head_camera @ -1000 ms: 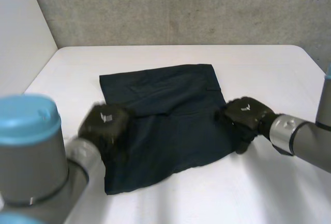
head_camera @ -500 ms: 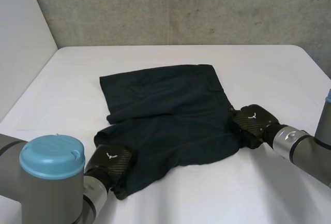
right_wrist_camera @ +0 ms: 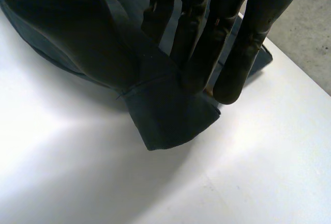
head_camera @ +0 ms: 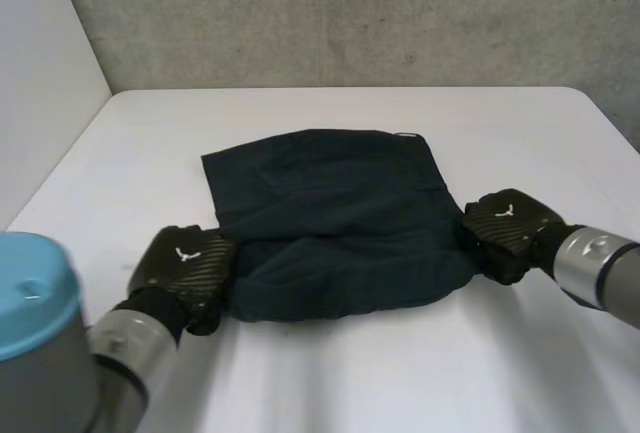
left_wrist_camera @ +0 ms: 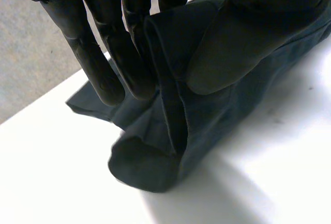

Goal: Fold the shorts.

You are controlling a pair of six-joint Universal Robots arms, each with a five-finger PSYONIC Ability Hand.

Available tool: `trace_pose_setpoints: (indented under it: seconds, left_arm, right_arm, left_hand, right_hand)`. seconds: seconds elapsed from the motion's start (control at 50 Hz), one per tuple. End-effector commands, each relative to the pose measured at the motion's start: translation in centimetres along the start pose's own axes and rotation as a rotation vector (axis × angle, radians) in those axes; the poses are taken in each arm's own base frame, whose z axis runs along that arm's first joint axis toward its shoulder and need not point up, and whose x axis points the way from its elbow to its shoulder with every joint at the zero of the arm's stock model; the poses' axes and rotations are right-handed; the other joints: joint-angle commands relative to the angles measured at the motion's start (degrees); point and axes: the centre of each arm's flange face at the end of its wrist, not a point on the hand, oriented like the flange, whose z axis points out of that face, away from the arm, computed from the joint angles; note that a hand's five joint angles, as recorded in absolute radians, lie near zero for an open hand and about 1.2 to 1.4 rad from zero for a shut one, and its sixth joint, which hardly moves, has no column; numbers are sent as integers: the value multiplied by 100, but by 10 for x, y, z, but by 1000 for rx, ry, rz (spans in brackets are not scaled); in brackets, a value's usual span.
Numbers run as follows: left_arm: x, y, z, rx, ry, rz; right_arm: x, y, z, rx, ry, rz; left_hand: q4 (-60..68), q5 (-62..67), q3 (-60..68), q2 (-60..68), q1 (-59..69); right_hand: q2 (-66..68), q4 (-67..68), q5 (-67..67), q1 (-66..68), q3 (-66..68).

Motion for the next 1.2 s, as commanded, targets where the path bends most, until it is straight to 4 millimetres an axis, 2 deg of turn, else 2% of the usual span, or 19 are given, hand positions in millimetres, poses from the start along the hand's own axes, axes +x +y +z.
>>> trace_pose_setpoints:
  seconds: [0.02, 0.06, 0.14, 0.2, 0.24, 0.34, 0.48, 0.5, 0.62, 0.64, 0.72, 0.74, 0.9, 1.04, 1.08, 1.1, 1.14, 1.16, 1.2]
  left_arm:
    - [-5, -10, -44, -101, 96, 46]
    - [-1, -6, -58, -176, 176, 47]
    - [2, 0, -67, -263, 268, 31]
    - [-3, -2, -59, -249, 253, 13]
    - [-13, -5, -44, -218, 203, -5]
    - [-25, -12, -3, -142, 128, -24]
    - [-41, -29, 66, -27, 14, -43]
    - [-43, -30, 70, -19, 6, -42]
    - [-57, -34, 130, 10, -101, -53]
    - [-61, -36, 148, 21, -140, -58]
    - [-65, -38, 177, 38, -192, -57]
    - [-65, -33, 193, 36, -201, -55]
    - [-58, -14, 226, 31, -197, -50]
    - [-56, -7, 241, 57, -206, -53]
    - [-53, -7, 240, 57, -201, -54]
    - [-52, -7, 239, 55, -198, -53]
    - [-50, -7, 238, 55, -193, -52]
    - [-48, -8, 235, 54, -191, -50]
    - [-46, -11, 232, 55, -187, -49]
  right_arm:
    - [-16, -24, -55, -123, -111, -61]
    - [-19, -23, -66, -174, -154, -91]
    - [-19, -18, -88, -285, -264, -139]
    - [-10, -20, -88, -281, -264, -154]
    - [-6, -22, -83, -263, -232, -146]
    - [24, -21, -42, -186, -85, -19]
    - [27, -38, 2, -76, -5, -18]
    - [30, -39, 17, -60, 40, -41]
    - [41, -49, 62, 39, 210, -96]
    - [43, -49, 73, 64, 240, -109]
    - [54, -43, 102, 127, 330, -138]
    - [54, -41, 107, 133, 337, -144]
    - [54, -19, 147, 176, 367, -163]
    - [50, -7, 168, 233, 370, -173]
    - [46, -9, 170, 259, 374, -192]
    - [45, -10, 171, 265, 379, -189]
    - [43, -15, 170, 277, 385, -191]
    - [43, -17, 168, 282, 389, -191]
    - [49, -28, 160, 295, 414, -189]
  left_hand:
    - [1116, 1270, 1210, 1159, 1796]
    - [1116, 1270, 1210, 1159, 1796]
    - [1116, 1270, 1210, 1159, 1796]
    - [1116, 1270, 1210, 1159, 1796]
    - [1116, 1270, 1210, 1159, 1796]
    - [1116, 1270, 1210, 1159, 1796]
    - [1116, 1270, 1210, 1159, 1796]
    - [1116, 1270, 1210, 1159, 1796]
    - [1116, 1270, 1210, 1159, 1796]
    - [1116, 1270, 1210, 1159, 1796]
    - [1116, 1270, 1210, 1159, 1796]
    - [1116, 1270, 1210, 1159, 1796]
    - [1116, 1270, 1210, 1159, 1796]
    - [1116, 1270, 1210, 1159, 1796]
    - [468, 621, 561, 510, 1147]
    - [-1303, -1149, -1209, -1260, -623]
    - [-3262, -3109, -3169, -3220, -2583]
    - [-4088, -3934, -3994, -4045, -3408]
    - [-4280, -4126, -4187, -4237, -3600]
  right_hand:
    - [1412, 1195, 1410, 2770, 1213]
    - [1412, 1195, 1410, 2770, 1213]
    - [1412, 1195, 1410, 2770, 1213]
    - [1412, 1195, 1410, 2770, 1213]
    - [1412, 1195, 1410, 2770, 1213]
    - [1412, 1195, 1410, 2770, 1213]
    - [1412, 1195, 1410, 2770, 1213]
    - [1412, 1195, 1410, 2770, 1213]
    - [1412, 1195, 1410, 2770, 1213]
    - [1412, 1195, 1410, 2770, 1213]
    - [1412, 1195, 1410, 2770, 1213]
    - [1412, 1195, 1410, 2770, 1213]
    - [1412, 1195, 1410, 2770, 1213]
    - [1412, 1195, 1410, 2770, 1213]
    - [-1025, -1242, -1027, 333, -1224]
    - [-2454, -2670, -2455, -1095, -2653]
    - [-5588, -5805, -5590, -4230, -5787]
    - [-5588, -5805, -5590, -4230, -5787]
    - [-5588, -5805, -5590, -4230, -5787]
